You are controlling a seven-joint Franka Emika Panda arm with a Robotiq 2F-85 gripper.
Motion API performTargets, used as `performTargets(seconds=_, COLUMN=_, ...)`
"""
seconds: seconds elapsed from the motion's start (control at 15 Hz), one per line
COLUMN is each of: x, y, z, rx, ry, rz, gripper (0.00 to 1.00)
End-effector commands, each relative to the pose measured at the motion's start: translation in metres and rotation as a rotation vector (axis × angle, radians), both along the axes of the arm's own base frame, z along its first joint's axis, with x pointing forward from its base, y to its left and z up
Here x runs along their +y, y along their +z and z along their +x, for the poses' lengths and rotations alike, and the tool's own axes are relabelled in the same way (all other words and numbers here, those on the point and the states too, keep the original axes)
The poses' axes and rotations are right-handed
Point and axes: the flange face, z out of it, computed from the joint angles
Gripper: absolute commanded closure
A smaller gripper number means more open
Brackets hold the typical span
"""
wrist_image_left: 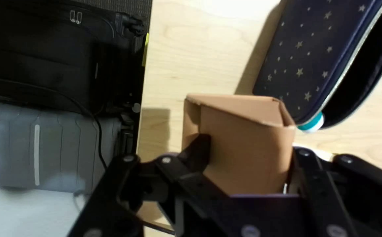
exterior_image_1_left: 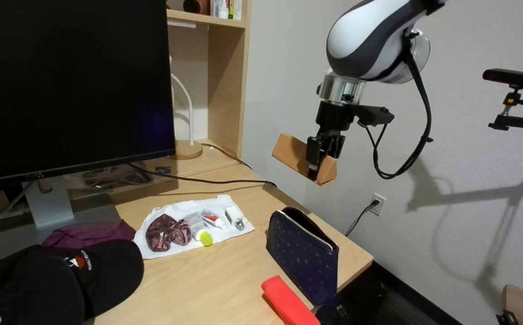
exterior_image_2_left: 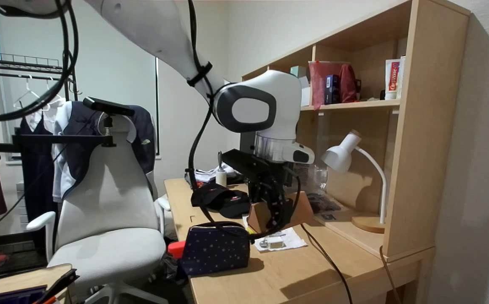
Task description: Pick the brown object and move it up the table
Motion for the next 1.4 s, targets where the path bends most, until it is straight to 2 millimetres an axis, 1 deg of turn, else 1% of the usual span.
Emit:
performTargets(seconds=0.0, x=-0.001, y=0.002, z=0.004, rx=-0.001, ry=0.001, rz=0.001, gripper=0.52)
performTargets(seconds=0.2, x=-0.001, y=0.000, z=0.007, rx=0.004, ry=0.002, rz=0.002, gripper=0.52)
performTargets(seconds=0.27, x=-0.001, y=-0.001, z=0.007, rx=0.005, ry=0.002, rz=0.002, gripper=0.77)
performTargets(seconds=0.4, x=-0.003, y=0.001, z=0.021, rx=-0.006, ry=0.014, rz=-0.002, gripper=0.77)
performTargets(seconds=0.53, x=-0.010, y=0.008, z=0.044, rx=-0.026, ry=0.008, rz=-0.018, gripper=0.77)
performTargets(seconds=0.73, x=-0.027, y=0.021, z=0.092, rx=-0.074, ry=-0.071, rz=-0.076, gripper=0.77)
performTargets(seconds=0.8, x=-0.032, y=0.022, z=0.107, rx=-0.085, ry=-0.125, rz=-0.108, gripper=0.77)
performTargets(seconds=0.93, x=-0.034, y=0.021, z=0.133, rx=-0.097, ry=-0.159, rz=-0.108, gripper=0.77)
performTargets(seconds=1.0, x=-0.032, y=0.025, z=0.105, rx=-0.106, ry=-0.125, rz=-0.092, gripper=0.77)
performTargets(seconds=1.07, x=-0.033, y=0.022, z=0.114, rx=-0.110, ry=-0.128, rz=-0.094, gripper=0.52)
performTargets(seconds=1.13, x=-0.033, y=0.017, z=0.114, rx=-0.104, ry=-0.127, rz=-0.093, gripper=0.52)
performTargets(seconds=1.27, x=-0.032, y=0.016, z=0.113, rx=-0.101, ry=-0.127, rz=-0.093, gripper=0.52)
performTargets(seconds=1.33, x=-0.033, y=0.017, z=0.113, rx=-0.102, ry=-0.128, rz=-0.093, gripper=0.77)
